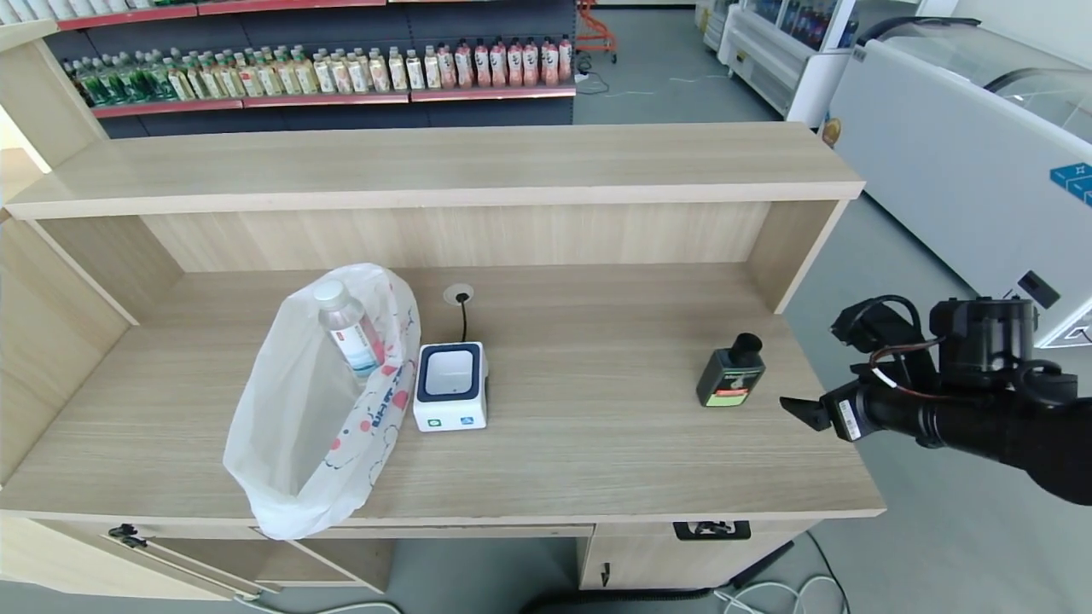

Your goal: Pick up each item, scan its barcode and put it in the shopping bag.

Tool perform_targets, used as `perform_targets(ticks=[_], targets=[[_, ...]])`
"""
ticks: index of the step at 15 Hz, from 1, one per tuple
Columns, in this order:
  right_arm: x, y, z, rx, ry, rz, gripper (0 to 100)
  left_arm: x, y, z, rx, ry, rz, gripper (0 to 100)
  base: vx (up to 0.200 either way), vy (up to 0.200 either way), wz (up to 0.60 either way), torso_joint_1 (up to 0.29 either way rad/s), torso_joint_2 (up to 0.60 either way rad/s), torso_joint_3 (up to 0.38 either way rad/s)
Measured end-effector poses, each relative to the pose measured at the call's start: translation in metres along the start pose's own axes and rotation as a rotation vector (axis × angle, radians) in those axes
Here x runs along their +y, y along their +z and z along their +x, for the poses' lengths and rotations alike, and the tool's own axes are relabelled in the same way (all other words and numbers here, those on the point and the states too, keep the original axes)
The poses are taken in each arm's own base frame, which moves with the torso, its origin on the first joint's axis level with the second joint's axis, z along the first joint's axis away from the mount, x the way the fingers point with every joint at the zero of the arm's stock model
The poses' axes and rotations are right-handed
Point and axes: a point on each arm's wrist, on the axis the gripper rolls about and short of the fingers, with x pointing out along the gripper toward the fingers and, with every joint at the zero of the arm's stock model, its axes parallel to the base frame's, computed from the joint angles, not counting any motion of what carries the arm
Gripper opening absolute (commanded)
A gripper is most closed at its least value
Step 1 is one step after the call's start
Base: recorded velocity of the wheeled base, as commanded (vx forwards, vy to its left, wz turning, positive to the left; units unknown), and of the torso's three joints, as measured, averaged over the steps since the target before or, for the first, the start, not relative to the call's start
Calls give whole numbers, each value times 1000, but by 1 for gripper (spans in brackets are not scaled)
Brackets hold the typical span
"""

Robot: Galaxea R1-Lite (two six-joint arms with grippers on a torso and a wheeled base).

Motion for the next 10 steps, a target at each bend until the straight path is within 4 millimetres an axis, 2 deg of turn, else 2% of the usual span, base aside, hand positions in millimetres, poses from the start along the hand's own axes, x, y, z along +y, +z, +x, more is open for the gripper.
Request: perform_targets(ticks=[3, 10], targets=[[1, 7, 18, -36, 34, -81, 100, 0, 0, 0, 0, -1, 0, 100, 0, 0, 0, 0, 0, 0], [11, 15, 57, -64, 95, -133, 100, 0, 0, 0, 0, -1, 0, 100, 0, 0, 0, 0, 0, 0]])
